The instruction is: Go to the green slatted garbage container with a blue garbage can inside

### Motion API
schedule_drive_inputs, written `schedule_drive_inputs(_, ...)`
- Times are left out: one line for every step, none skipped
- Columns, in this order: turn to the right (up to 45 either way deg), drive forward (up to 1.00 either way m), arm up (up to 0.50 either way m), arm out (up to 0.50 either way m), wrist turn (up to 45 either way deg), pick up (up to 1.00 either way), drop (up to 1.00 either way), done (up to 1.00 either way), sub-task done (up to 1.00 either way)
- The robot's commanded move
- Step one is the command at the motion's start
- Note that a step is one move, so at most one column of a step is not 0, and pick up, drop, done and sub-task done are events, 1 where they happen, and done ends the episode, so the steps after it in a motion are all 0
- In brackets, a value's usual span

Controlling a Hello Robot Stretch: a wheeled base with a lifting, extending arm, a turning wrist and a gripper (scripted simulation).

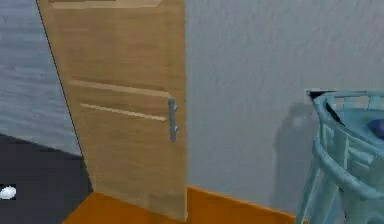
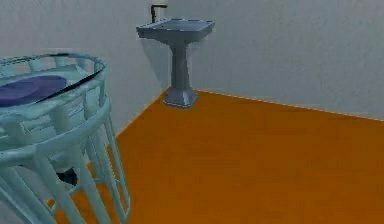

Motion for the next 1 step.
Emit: schedule_drive_inputs(45.0,0.00,0.00,0.00,0.0,0.00,0.00,0.00,0.00)
